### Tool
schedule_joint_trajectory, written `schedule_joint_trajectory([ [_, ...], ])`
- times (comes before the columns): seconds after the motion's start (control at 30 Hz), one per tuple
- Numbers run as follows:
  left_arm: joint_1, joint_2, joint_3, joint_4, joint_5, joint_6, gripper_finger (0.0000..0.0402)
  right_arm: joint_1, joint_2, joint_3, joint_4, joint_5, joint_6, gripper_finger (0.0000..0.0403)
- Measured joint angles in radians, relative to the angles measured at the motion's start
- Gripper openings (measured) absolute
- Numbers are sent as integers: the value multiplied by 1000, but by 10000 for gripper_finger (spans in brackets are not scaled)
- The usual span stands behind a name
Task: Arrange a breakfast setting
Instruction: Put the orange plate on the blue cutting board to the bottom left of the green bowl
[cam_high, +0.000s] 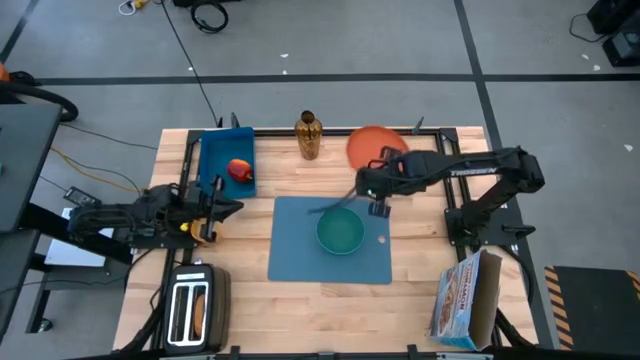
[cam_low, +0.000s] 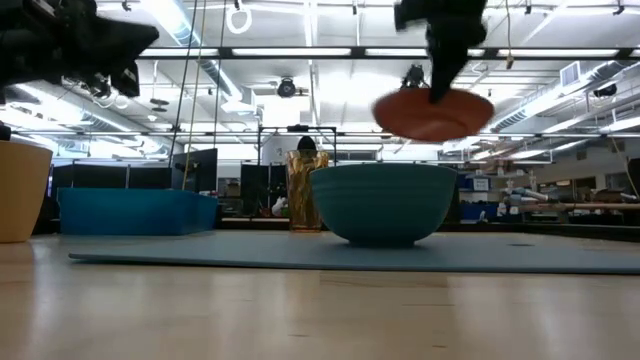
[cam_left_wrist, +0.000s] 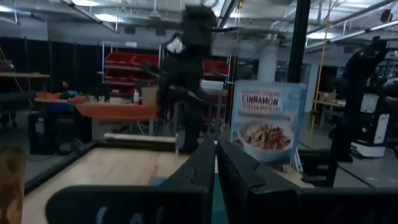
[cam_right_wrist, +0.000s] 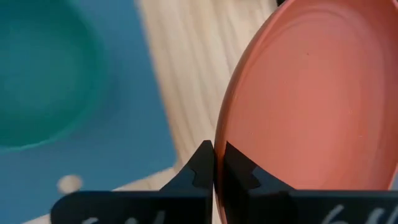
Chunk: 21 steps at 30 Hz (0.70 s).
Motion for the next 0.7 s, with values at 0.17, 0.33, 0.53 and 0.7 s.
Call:
schedule_joint_trajectory([
  [0.17,0,50,74,-33,0,26,25,108,21,74,94,0,-172,14],
  [0.33,0,102,163,-118,0,28,25,177,100,159,201,-9,-314,14],
  [0.53,0,134,265,-187,0,28,25,232,264,294,257,-107,-430,14],
  [0.7,0,137,340,-193,0,33,25,283,400,394,299,-178,-493,14],
])
